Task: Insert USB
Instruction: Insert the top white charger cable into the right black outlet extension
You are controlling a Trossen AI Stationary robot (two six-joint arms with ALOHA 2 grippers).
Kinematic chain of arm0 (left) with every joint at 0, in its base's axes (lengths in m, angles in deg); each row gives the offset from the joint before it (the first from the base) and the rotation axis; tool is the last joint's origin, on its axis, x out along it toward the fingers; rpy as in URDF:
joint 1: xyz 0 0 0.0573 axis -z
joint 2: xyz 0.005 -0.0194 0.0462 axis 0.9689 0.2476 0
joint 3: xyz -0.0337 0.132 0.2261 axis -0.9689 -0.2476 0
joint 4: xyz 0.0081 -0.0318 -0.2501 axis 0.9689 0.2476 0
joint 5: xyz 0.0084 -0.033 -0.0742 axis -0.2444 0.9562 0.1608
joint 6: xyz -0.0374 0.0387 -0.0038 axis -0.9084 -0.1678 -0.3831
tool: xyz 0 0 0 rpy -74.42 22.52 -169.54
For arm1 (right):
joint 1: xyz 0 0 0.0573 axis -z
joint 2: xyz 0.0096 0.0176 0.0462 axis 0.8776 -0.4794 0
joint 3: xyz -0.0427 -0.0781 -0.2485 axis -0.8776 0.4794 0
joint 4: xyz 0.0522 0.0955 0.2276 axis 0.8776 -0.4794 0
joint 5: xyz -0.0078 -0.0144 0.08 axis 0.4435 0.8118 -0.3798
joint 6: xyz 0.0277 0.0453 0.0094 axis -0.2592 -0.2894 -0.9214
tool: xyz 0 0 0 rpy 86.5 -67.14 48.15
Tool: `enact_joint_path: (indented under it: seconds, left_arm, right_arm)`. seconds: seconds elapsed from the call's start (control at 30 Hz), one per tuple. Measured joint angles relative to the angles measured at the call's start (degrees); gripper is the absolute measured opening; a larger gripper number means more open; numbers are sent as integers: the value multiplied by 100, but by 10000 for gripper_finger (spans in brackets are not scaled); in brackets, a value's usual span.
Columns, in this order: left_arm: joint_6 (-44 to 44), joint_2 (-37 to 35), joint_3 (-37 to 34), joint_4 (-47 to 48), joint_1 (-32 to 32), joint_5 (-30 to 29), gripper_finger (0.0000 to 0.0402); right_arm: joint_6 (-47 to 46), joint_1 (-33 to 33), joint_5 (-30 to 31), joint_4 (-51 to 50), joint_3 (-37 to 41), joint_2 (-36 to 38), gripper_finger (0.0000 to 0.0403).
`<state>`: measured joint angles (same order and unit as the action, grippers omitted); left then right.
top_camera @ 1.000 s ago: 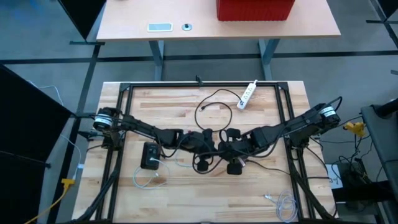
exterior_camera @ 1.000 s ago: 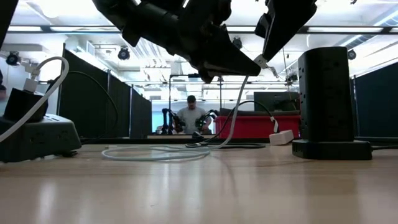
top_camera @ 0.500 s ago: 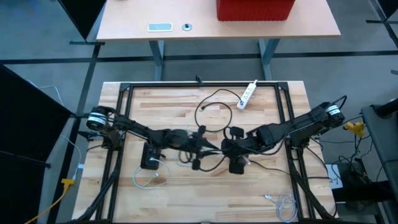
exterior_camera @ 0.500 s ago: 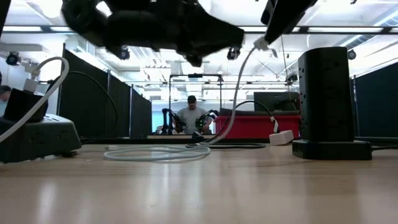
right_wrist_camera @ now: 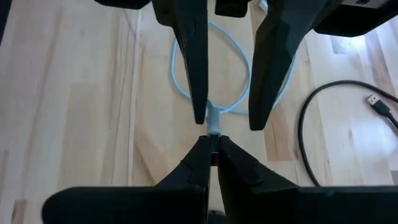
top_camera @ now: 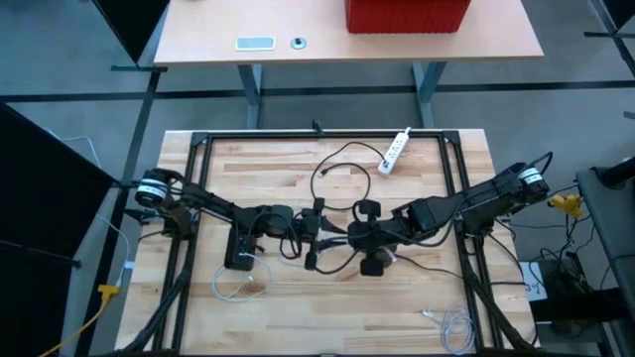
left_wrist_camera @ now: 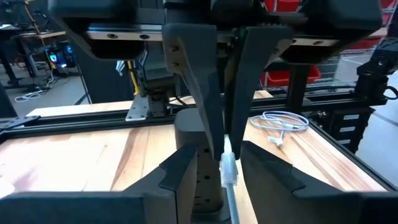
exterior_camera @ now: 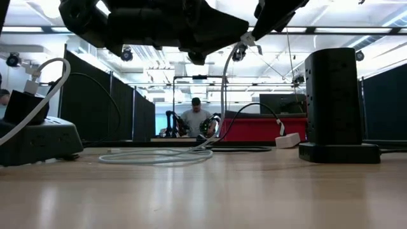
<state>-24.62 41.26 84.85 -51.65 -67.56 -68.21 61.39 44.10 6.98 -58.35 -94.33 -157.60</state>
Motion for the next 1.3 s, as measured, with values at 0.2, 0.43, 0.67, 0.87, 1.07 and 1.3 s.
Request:
enact_joint_path:
  seconds: [0.2, 0.43, 0.67, 0.87, 1.07, 1.3]
  left_arm:
    - [1, 2, 5, 31, 0, 1, 103]
    - [-19, 2, 5, 105, 0, -152, 96]
    - [-23, 7, 2, 176, 0, -152, 68]
    - [-23, 7, 4, 176, 0, -152, 48]
    - [27, 7, 2, 224, 2, -152, 17]
    - [20, 2, 5, 600, -17, -165, 17]
  right_arm:
    - [-2, 2, 265, -10, 0, 10, 3]
    - [2, 2, 300, -10, -2, 15, 3]
    - [-2, 2, 314, -9, -63, 20, 3]
    - [-21, 2, 314, -12, -63, 21, 3]
    - [-74, 2, 269, -28, -63, 21, 3]
    - [33, -17, -566, -955, -254, 21, 65]
